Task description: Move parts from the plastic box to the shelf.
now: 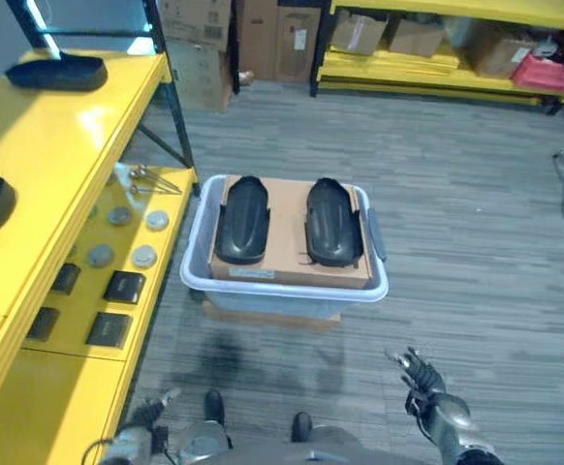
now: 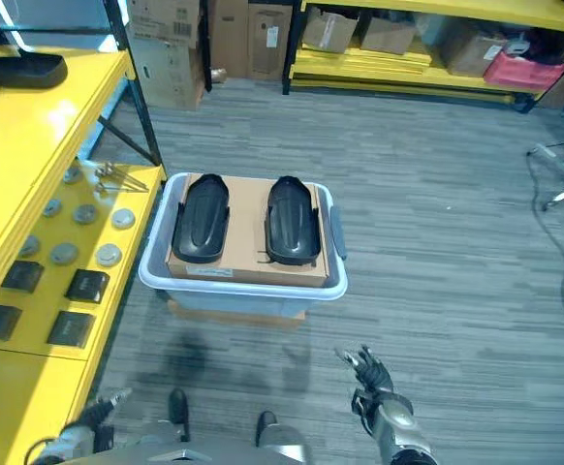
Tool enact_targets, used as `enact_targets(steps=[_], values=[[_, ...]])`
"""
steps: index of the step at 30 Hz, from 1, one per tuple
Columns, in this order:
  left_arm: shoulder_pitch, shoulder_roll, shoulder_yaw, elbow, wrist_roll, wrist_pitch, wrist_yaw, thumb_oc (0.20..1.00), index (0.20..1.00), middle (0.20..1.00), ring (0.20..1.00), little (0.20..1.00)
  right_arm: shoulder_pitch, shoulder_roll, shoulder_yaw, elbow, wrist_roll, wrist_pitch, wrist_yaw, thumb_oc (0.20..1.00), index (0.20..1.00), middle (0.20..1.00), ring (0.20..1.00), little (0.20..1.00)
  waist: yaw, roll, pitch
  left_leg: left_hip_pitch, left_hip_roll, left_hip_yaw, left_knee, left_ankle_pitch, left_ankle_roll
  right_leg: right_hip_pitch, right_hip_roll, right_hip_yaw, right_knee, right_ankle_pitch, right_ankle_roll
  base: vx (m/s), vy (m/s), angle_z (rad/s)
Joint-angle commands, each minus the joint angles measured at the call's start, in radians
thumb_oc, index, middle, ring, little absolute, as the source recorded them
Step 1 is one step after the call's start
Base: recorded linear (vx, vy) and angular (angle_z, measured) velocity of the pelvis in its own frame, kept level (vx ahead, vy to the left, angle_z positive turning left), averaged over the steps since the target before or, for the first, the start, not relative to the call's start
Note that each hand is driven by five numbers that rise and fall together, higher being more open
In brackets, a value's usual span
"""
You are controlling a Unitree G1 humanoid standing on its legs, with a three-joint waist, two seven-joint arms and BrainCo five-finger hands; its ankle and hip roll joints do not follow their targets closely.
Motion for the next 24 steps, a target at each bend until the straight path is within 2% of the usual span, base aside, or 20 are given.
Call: enact_targets(steps=[1,5,8,10,11,14,17,20,24], values=[[-0.012,0.019,-0.004,0.033,-0.001,-0.012,0.011,1.0,1.0,1.0,1.0,1.0,-0.022,-0.066,-0.032,-0.077,-0.052,-0.075,-0.072,1.0,1.0,1.0,1.0,1.0,0.012,0.024,-0.01,0.008,0.017,-0.012,0.075,-0.153,-0.011,-0.073,-0.042,0.015,0.024,-0.025,0.041,0.09,0.026,-0.05],[-0.012,0.03,-0.014,0.003,0.015,-0.019,-0.011,1.0,1.0,1.0,1.0,1.0,-0.059,-0.159,-0.073,-0.197,-0.128,-0.065,-0.095,1.0,1.0,1.0,1.0,1.0,0.007,0.018,-0.001,0.012,0.012,0.005,0.063,-0.16,-0.003,-0.082,-0.046,0.022,0.014,-0.018,0.05,0.09,0.007,-0.04],[-0.029,0.036,-0.039,-0.007,0.03,-0.02,-0.029,1.0,1.0,1.0,1.0,1.0,-0.128,-0.22,-0.078,-0.205,-0.095,-0.038,-0.103,1.0,1.0,1.0,1.0,1.0,0.015,0.018,0.018,-0.003,0.012,0.001,0.067,-0.162,-0.002,-0.099,-0.05,0.025,0.021,-0.018,0.051,0.01,-0.004,-0.01],[-0.057,0.039,-0.093,-0.019,0.048,-0.026,-0.044,1.0,1.0,1.0,1.0,1.0,-0.243,-0.292,-0.062,-0.175,-0.11,-0.017,-0.142,1.0,1.0,1.0,1.0,1.0,0.032,0.026,0.05,-0.037,0.015,-0.006,0.079,-0.159,-0.001,-0.128,-0.046,0.022,0.061,-0.04,0.042,-0.02,-0.003,-0.01],[-0.089,0.046,-0.135,-0.014,0.035,-0.027,-0.056,1.0,1.0,1.0,1.0,1.0,-0.376,-0.341,-0.027,-0.125,-0.106,0.014,-0.179,1.0,1.0,1.0,1.0,1.0,0.049,0.029,0.082,-0.078,0.01,-0.02,0.101,-0.161,-0.005,-0.153,-0.051,0.016,0.063,-0.039,0.039,-0.06,-0.011,-0.02],[-0.122,0.046,-0.172,-0.012,0.015,-0.043,-0.065,1.0,1.0,1.0,1.0,1.0,-0.554,-0.411,0.019,-0.034,-0.041,0.038,-0.182,1.0,1.0,1.0,1.0,1.0,0.076,0.044,0.129,-0.135,0.0,-0.041,0.123,-0.156,-0.011,-0.185,-0.057,0.003,0.057,-0.033,0.035,-0.12,0.022,0.05],[-0.134,0.046,-0.196,-0.006,0.005,-0.061,-0.081,1.0,1.0,1.0,1.0,1.0,-0.682,-0.454,0.062,0.018,-0.046,0.039,-0.213,1.0,1.0,1.0,1.0,1.0,0.095,0.061,0.166,-0.179,-0.012,-0.057,0.145,-0.157,-0.013,-0.213,-0.063,-0.007,0.059,-0.032,0.029,-0.06,0.04,0.17],[-0.151,0.054,-0.233,-0.006,0.044,-0.09,-0.095,1.0,1.0,1.0,1.0,1.0,-0.852,-0.502,0.134,0.08,-0.063,0.078,-0.288,1.0,1.0,1.0,1.0,1.0,0.123,0.086,0.221,-0.233,-0.027,-0.088,0.161,-0.152,-0.013,-0.264,-0.07,-0.025,0.088,-0.04,0.021,-0.01,0.021,0.19],[-0.163,0.067,-0.246,-0.009,0.026,-0.101,-0.096,1.0,1.0,1.0,1.0,1.0,-0.936,-0.526,0.174,0.125,-0.064,0.099,-0.312,1.0,1.0,1.0,1.0,1.0,0.128,0.098,0.239,-0.253,-0.033,-0.098,0.167,-0.151,-0.012,-0.29,-0.073,-0.027,0.102,-0.042,0.019,0.01,0.029,0.2]])
